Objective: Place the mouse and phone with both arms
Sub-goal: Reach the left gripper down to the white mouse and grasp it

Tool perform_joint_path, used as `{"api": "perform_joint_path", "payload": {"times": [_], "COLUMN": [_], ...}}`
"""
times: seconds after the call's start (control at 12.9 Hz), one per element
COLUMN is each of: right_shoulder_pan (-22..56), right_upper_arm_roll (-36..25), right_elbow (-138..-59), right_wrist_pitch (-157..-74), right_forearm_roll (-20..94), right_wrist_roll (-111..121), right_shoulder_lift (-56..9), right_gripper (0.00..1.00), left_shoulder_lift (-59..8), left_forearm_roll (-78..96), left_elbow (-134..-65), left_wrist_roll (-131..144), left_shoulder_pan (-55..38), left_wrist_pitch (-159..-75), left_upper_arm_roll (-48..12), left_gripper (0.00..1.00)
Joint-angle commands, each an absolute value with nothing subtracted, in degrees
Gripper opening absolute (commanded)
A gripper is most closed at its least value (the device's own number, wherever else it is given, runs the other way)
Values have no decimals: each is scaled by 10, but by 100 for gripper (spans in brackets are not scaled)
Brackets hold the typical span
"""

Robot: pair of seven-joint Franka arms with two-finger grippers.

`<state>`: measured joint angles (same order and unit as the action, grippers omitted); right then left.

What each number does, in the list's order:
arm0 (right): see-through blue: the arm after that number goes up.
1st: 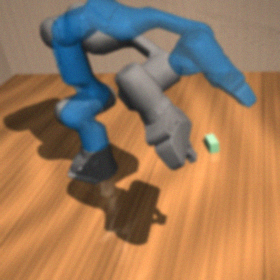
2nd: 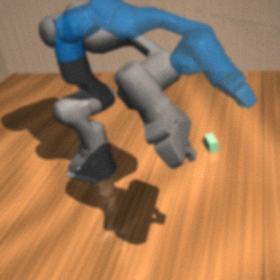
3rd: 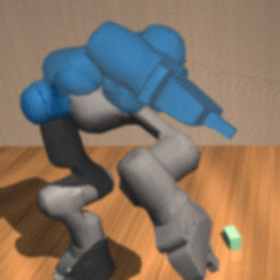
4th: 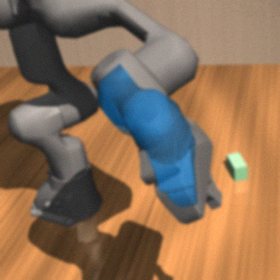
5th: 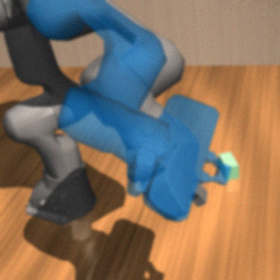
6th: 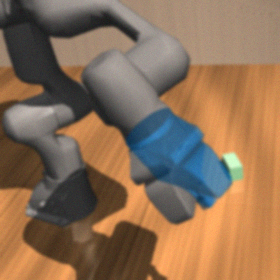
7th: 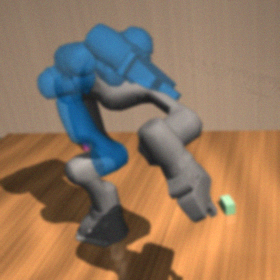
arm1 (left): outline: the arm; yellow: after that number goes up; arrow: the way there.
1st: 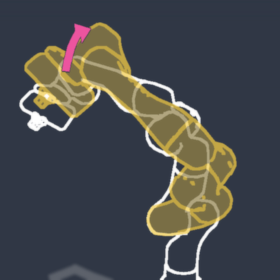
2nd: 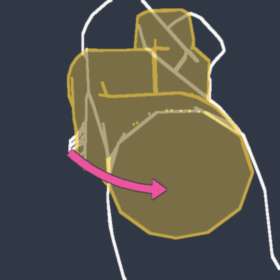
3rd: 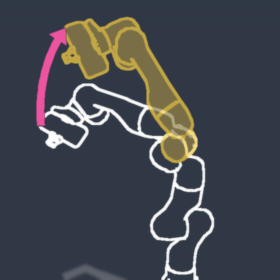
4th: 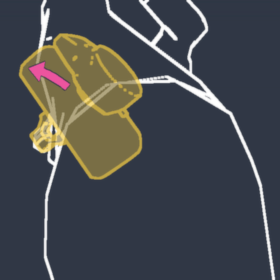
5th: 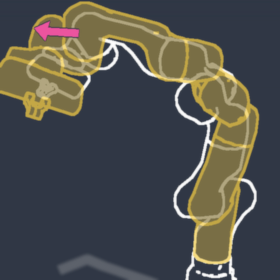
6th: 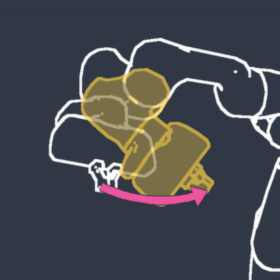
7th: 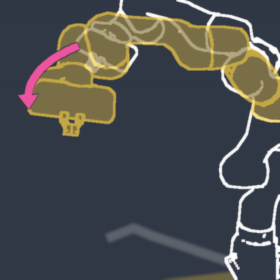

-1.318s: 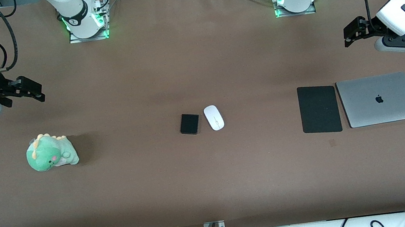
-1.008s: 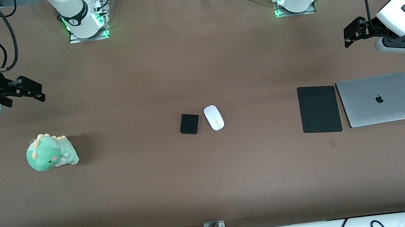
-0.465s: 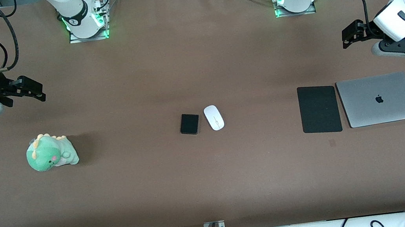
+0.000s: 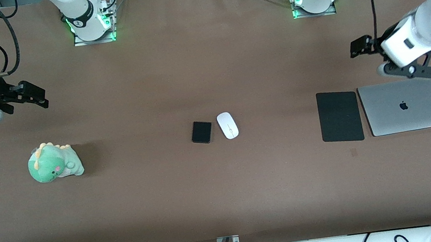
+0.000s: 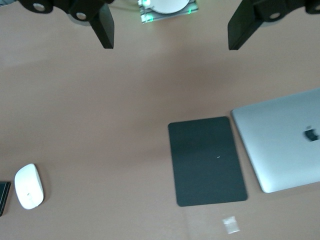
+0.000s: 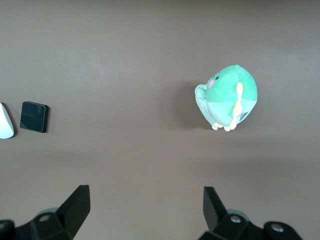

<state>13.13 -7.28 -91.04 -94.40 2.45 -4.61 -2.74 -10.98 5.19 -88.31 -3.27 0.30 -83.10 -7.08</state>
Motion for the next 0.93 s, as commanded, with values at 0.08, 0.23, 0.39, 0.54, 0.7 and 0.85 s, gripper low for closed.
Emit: {"api": "perform_joint_path", "payload": {"times": [0.08, 0.23, 0.39, 0.54, 0.7, 0.85], "right_shoulder_pan": [134, 134, 134, 135, 134, 134], "right_upper_arm_roll": [-72, -72, -72, -72, -74, -74], "right_elbow": [-908, -908, -908, -908, -908, -908], "right_wrist_pitch": [-940, -939, -940, -939, -939, -939], "right_forearm_roll": [26, 28, 29, 29, 31, 31], "right_wrist_roll": [-41, -43, -49, -48, -47, -46], "right_shoulder_lift": [-19, -19, -19, -19, -20, -20], "right_gripper": [100, 100, 100, 100, 100, 100], "left_shoulder_lift": [-179, -209, -235, -271, -311, -344], "left_forearm_roll": [67, 67, 65, 63, 61, 61], "left_elbow": [-864, -864, -864, -865, -865, -865], "left_wrist_roll": [37, 119, 206, 284, 377, 440], "left_shoulder_pan": [-38, -87, -137, -180, -219, -242], "left_wrist_pitch": [-899, -945, -996, -1066, -1147, -1227], "left_upper_arm_roll": [-69, -69, -69, -69, -69, -69], "left_gripper": [100, 100, 100, 100, 100, 100]}}
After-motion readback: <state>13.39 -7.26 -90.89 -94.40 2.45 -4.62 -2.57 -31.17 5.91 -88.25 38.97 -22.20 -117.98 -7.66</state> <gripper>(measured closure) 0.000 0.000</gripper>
